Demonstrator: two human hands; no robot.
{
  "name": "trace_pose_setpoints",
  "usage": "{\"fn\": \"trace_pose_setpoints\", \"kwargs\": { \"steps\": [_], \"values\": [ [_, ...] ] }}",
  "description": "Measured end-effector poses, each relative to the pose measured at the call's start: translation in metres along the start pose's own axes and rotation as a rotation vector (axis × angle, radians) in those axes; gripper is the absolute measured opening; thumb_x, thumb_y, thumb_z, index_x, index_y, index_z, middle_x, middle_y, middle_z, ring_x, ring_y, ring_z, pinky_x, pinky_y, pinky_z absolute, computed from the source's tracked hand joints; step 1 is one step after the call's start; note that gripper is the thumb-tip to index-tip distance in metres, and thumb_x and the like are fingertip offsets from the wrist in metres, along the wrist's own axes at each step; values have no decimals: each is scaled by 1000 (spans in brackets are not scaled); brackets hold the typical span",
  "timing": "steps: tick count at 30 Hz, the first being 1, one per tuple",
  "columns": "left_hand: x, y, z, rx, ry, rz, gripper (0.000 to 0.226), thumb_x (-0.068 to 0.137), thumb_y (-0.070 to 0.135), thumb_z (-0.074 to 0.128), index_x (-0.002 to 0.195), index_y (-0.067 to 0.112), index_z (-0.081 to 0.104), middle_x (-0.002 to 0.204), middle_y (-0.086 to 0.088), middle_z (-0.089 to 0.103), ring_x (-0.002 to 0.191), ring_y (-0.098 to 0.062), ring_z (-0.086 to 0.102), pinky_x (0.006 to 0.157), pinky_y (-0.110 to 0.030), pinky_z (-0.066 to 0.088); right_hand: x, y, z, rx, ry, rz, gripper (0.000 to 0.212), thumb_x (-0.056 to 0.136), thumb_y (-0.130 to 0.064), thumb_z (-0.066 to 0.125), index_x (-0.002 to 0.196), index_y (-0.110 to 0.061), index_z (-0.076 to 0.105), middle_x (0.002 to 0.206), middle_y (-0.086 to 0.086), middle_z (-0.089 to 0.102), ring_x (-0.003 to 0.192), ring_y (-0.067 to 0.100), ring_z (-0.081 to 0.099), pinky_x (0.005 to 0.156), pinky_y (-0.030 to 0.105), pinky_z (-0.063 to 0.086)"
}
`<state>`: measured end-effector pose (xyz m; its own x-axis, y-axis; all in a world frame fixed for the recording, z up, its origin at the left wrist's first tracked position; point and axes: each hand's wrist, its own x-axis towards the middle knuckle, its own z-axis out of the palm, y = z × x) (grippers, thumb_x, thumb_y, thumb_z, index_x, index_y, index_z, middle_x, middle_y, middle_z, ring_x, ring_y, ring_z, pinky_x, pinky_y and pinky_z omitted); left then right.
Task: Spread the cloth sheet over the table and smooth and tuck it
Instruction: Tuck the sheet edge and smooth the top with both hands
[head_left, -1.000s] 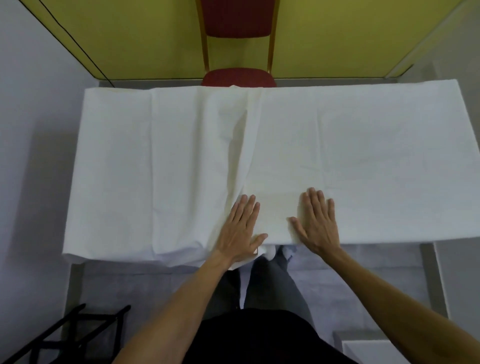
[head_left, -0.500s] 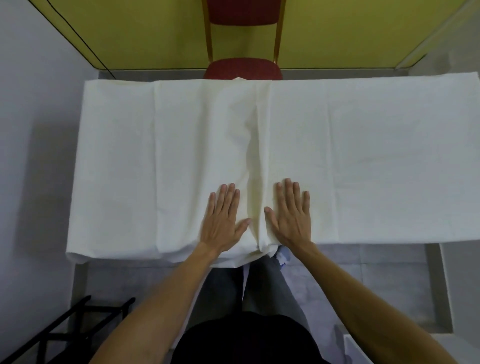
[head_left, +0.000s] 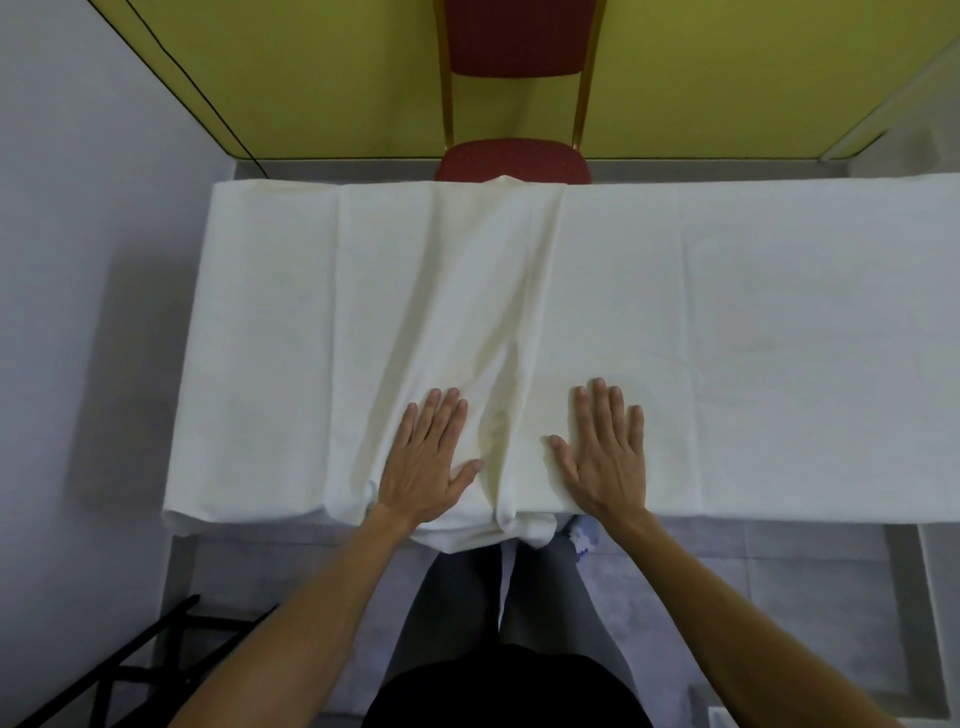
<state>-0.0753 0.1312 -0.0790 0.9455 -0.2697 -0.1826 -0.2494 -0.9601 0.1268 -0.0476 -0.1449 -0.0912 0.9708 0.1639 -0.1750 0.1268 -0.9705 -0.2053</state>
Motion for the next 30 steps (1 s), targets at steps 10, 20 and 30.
{"fn": "trace_pose_setpoints", "kwargs": {
  "steps": [10, 20, 30],
  "values": [
    [0, -14, -8, -5, 39, -19, 81, 98, 58, 37, 155, 4, 19, 164, -17, 12, 152, -33, 7, 121, -55, 16, 4, -19, 1, 32, 32, 59, 80, 99, -59, 31, 158, -10, 10, 166, 14, 4, 153, 31, 0, 122, 57, 5],
    [44, 7, -2, -36, 31, -106, 78, 101, 57, 30, 156, 5, 14, 165, -12, 9, 153, -28, 3, 123, -49, 13, 36, -55, 12, -4, 50, -57, 71, 101, -51, 23, 158, -10, 14, 166, 13, 8, 153, 29, 5, 121, 58, 9],
    [33, -26, -7, -31, 42, -62, 75, 102, 55, 30, 157, 7, 14, 166, -10, 8, 153, -27, 3, 123, -46, 14, 36, -58, 10, 4, 54, -29, 76, 99, -55, 36, 158, -13, 13, 167, 9, 6, 154, 27, 3, 122, 57, 10]
  ]
}}
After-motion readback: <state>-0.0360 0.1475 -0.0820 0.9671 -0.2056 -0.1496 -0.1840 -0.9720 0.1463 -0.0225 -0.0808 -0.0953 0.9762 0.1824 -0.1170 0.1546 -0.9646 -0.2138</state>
